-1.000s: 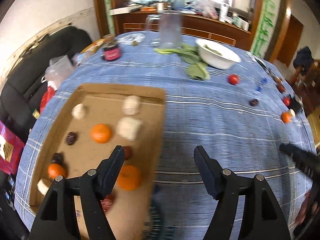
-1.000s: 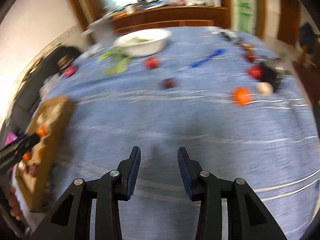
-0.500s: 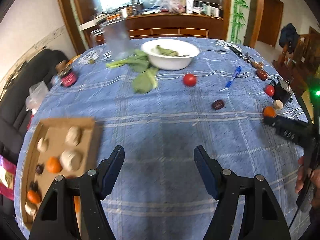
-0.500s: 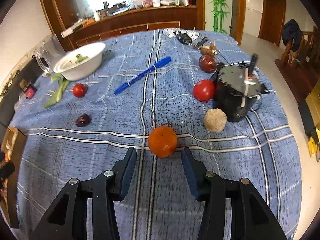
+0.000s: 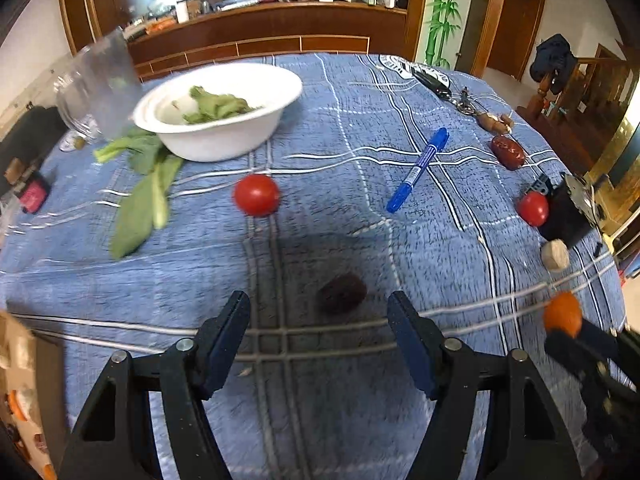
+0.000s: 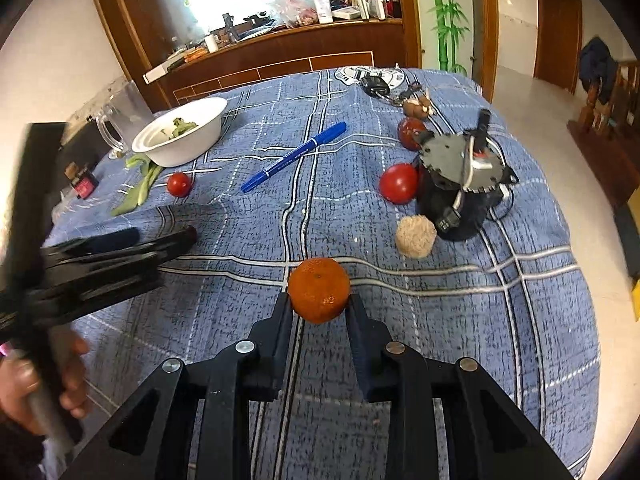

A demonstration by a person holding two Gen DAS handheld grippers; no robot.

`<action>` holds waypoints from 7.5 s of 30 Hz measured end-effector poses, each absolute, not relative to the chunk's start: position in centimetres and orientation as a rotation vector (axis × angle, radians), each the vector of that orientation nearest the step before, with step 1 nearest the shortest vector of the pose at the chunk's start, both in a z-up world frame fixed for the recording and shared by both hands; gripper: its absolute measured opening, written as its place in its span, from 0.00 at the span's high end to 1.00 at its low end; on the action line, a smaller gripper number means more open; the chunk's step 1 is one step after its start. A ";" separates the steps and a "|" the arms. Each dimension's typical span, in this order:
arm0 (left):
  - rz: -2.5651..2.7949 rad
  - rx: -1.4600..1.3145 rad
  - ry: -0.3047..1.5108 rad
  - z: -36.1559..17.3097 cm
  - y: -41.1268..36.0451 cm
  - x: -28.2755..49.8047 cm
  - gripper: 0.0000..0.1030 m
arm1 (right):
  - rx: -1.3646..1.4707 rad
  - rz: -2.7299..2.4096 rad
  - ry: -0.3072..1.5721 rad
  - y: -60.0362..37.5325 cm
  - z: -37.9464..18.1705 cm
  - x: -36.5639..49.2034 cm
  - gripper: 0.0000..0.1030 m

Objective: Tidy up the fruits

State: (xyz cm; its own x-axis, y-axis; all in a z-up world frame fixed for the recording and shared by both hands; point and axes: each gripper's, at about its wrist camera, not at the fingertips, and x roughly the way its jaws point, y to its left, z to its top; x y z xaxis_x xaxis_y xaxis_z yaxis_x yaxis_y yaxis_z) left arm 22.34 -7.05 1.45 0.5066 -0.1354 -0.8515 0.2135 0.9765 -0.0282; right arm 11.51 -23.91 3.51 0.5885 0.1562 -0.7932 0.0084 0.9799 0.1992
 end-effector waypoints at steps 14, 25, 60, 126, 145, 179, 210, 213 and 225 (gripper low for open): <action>-0.334 -0.040 1.010 3.0 -4.0 18.7 0.75 | 0.162 0.088 0.897 -23.2 4.6 9.7 0.72; -0.365 -0.014 1.014 4.2 -0.3 9.8 0.75 | 0.120 0.097 0.912 -20.4 5.0 4.1 0.72; -0.280 0.036 0.894 7.2 9.9 0.5 0.75 | 0.070 0.177 0.929 -7.5 5.7 -0.7 0.71; 0.150 -0.087 1.015 1.9 28.9 -1.9 0.68 | -0.273 0.722 1.013 21.7 2.0 7.6 0.70; 0.196 -0.078 0.987 3.1 28.8 -3.3 0.43 | -0.238 0.681 0.978 18.7 4.4 5.6 0.52; 0.281 -0.142 0.864 6.8 23.6 -8.5 0.08 | -0.164 0.359 0.779 6.4 8.5 -8.0 0.10; 0.247 -0.077 0.722 9.0 24.6 -13.6 0.08 | -0.171 0.205 0.743 7.8 9.2 -12.7 0.10; 0.254 -0.086 0.712 9.2 25.3 -13.7 0.08 | -0.181 0.210 0.735 8.2 9.3 -12.9 0.10; 0.272 -0.142 0.669 9.3 27.2 -14.4 0.08 | -0.190 0.226 0.724 9.1 9.5 -13.2 0.10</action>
